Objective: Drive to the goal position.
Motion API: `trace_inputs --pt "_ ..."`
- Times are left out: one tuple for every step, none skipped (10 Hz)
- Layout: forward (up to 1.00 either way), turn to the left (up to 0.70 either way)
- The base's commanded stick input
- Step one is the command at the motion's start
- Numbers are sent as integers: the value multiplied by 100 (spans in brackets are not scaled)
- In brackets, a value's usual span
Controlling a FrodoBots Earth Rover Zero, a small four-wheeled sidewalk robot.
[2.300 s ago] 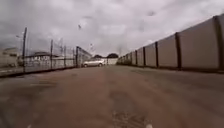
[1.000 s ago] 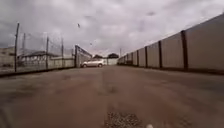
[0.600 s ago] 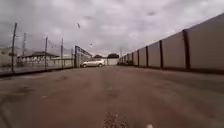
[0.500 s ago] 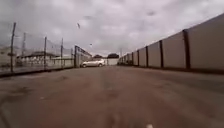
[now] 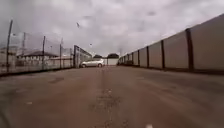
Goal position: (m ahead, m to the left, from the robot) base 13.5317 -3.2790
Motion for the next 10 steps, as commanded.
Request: trace_inputs --pt "60 -15" --pt "60 -15" --pt "60 -2" --pt "60 -1" --pt "60 0" --pt "60 0" --pt "60 -8" --pt "60 -15" --pt "60 -9" --pt "60 -4"
